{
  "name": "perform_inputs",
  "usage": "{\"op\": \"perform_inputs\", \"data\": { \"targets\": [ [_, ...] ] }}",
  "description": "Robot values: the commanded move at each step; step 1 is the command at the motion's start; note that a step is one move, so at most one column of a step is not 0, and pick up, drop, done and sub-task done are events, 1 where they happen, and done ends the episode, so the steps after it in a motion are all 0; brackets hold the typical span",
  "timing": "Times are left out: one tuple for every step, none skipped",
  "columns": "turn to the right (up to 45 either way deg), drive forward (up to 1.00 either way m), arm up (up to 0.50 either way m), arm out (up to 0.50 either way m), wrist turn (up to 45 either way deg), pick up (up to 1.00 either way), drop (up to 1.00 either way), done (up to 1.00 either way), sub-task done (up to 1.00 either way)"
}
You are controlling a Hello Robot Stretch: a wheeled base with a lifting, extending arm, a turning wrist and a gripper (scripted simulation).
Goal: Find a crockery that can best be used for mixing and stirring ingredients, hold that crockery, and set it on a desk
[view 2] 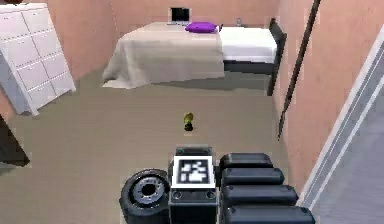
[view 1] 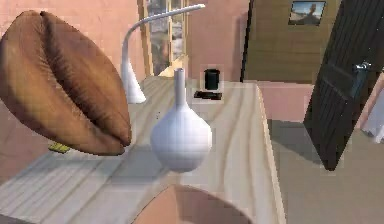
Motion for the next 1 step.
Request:
{"op": "perform_inputs", "data": {
  "targets": [
    [-45.0, 0.00, 0.00, 0.00, 0.0, 0.00, 0.00, 0.00, 0.00]
  ]
}}
